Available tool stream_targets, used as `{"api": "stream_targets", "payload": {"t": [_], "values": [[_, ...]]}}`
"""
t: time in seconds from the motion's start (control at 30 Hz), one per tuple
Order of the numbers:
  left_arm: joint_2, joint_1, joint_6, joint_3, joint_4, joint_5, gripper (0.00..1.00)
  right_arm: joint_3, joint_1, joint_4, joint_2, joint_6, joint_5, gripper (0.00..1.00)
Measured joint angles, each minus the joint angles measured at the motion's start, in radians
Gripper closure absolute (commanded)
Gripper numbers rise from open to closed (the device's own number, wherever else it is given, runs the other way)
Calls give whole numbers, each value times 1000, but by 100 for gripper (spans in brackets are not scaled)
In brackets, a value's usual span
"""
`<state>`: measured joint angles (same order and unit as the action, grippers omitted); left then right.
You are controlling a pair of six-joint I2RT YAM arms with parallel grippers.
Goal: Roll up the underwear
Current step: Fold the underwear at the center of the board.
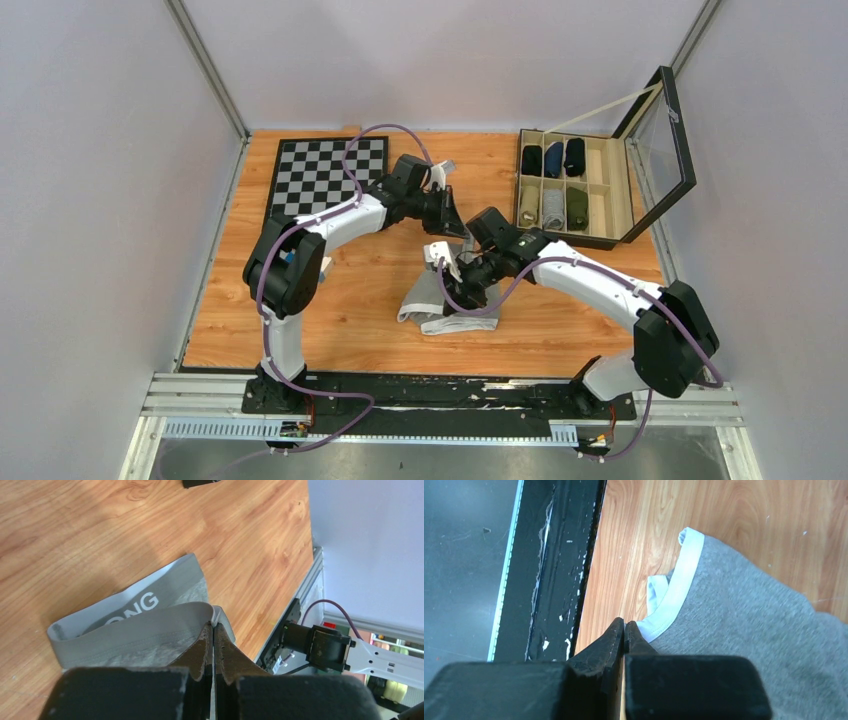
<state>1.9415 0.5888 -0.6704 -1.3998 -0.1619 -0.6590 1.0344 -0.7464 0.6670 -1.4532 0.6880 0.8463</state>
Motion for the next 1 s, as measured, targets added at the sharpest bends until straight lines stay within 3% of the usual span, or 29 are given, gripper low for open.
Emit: {"api": "stream_targets", "payload": {"t": [1.0], "values": [[121,78,46,-135,-39,85,100,-232,215,124,129,226,-45,100]]}}
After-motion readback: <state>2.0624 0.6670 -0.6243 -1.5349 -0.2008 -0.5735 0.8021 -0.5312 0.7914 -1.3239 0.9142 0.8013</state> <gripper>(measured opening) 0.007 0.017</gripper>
